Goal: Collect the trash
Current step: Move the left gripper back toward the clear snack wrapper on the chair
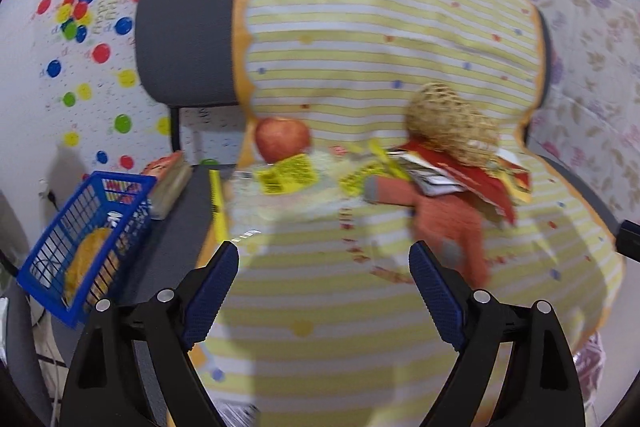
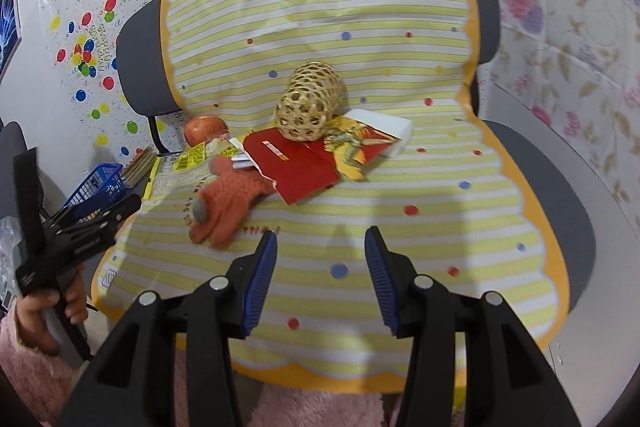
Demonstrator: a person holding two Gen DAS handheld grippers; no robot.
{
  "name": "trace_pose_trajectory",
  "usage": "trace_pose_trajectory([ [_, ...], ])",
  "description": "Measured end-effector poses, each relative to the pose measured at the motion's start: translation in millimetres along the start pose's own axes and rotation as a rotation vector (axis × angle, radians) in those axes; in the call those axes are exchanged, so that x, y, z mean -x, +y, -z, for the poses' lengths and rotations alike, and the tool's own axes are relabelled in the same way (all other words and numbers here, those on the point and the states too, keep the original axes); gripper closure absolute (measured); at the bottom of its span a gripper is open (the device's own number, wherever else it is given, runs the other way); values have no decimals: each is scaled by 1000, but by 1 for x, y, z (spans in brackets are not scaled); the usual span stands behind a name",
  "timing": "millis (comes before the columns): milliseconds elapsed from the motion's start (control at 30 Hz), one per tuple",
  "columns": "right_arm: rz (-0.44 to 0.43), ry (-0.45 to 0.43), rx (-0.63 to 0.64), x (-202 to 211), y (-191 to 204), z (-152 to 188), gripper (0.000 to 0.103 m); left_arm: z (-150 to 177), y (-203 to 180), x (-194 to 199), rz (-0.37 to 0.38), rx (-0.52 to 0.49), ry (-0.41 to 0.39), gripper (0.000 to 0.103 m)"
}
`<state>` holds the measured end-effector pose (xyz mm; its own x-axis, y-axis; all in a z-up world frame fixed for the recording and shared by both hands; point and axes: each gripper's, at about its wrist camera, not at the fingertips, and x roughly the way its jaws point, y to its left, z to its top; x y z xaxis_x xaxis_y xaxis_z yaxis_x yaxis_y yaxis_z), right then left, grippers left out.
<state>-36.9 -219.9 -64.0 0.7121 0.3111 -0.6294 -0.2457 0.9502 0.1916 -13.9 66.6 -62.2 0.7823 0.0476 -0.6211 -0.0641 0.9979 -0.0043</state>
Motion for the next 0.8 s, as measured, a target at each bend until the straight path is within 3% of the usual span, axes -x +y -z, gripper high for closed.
trace_pose_trajectory([
  [133, -5, 13, 7, -15, 5, -10, 57, -13, 28, -31, -38, 34, 30, 16],
  [400, 14, 38, -5, -40, 5, -26, 57, -30, 67, -87, -47, 101, 91, 21],
  [533, 22, 49, -14, -53, 4, -32, 57, -38, 76, -113, -42, 123, 165, 22],
  [667, 23, 55, -14, -60, 5, -36, 57, -44, 75, -137, -80, 69, 229, 22],
  [800, 24, 59, -12, -63, 4, -36, 57, -43, 74, -159, -43, 67, 317, 21],
])
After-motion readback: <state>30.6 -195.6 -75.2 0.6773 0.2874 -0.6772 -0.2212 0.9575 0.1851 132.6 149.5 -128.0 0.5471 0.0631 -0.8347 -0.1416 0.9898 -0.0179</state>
